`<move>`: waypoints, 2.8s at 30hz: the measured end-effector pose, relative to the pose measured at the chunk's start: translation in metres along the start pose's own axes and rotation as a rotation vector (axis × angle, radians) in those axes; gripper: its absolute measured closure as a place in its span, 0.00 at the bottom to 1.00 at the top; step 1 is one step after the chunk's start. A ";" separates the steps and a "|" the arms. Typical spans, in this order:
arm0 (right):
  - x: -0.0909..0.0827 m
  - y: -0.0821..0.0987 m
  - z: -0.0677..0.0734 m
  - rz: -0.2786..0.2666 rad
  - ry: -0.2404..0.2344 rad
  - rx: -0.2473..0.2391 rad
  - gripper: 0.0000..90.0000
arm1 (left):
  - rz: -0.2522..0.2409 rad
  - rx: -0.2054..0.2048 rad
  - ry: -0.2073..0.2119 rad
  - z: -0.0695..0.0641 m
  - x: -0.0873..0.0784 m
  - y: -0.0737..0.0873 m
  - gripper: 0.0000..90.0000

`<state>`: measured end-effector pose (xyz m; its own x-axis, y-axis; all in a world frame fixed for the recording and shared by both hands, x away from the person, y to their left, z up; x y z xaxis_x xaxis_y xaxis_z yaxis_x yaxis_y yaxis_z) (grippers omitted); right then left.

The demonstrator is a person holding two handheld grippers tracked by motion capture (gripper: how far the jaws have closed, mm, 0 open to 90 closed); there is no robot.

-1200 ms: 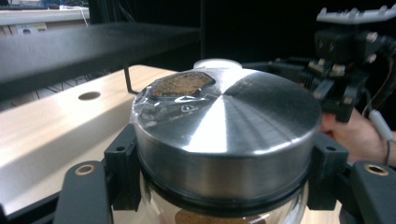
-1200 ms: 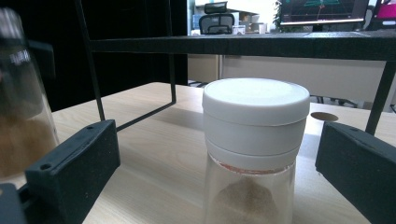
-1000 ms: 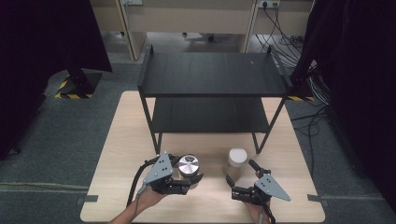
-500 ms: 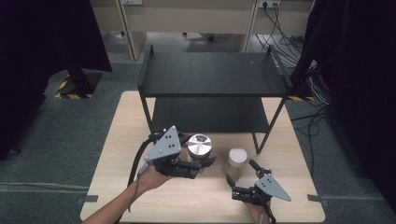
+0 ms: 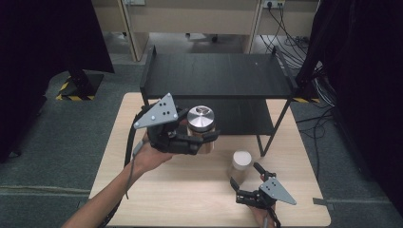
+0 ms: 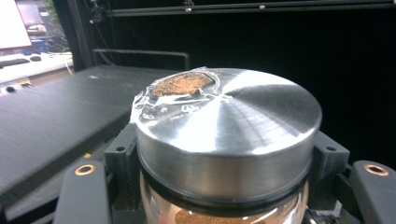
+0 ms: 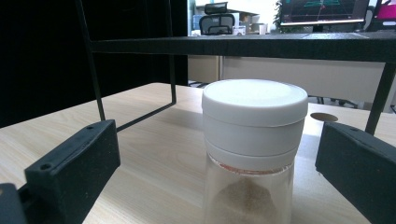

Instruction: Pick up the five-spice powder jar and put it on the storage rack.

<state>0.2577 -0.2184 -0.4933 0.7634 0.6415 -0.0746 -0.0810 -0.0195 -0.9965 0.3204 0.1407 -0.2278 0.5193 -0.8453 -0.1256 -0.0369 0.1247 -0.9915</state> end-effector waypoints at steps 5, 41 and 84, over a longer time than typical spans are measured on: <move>0.000 0.000 0.000 -0.001 0.000 0.000 0.00 | 0.008 0.010 -0.035 0.006 0.003 -0.016 0.34; 0.000 0.000 -0.002 -0.001 -0.012 0.013 0.00 | 0.043 -0.056 -0.445 0.067 0.048 -0.061 0.34; 0.000 0.000 -0.002 -0.001 -0.022 0.007 0.00 | -0.007 -0.061 -0.607 0.078 0.078 -0.039 0.14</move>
<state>0.2585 -0.2199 -0.4934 0.7495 0.6580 -0.0729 -0.0853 -0.0133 -0.9963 0.4292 0.1104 -0.1961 0.9129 -0.3968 -0.0956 -0.0713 0.0757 -0.9946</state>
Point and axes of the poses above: each handheld gripper's, and its own axes: x roughly forward along the jaws, y roughly out of its underside, z roughly to its left, the point moved 10 cm from there along x, roughly forward along the jaws, and after that the axes turned 6 degrees about -y, right-handed, at the moved point
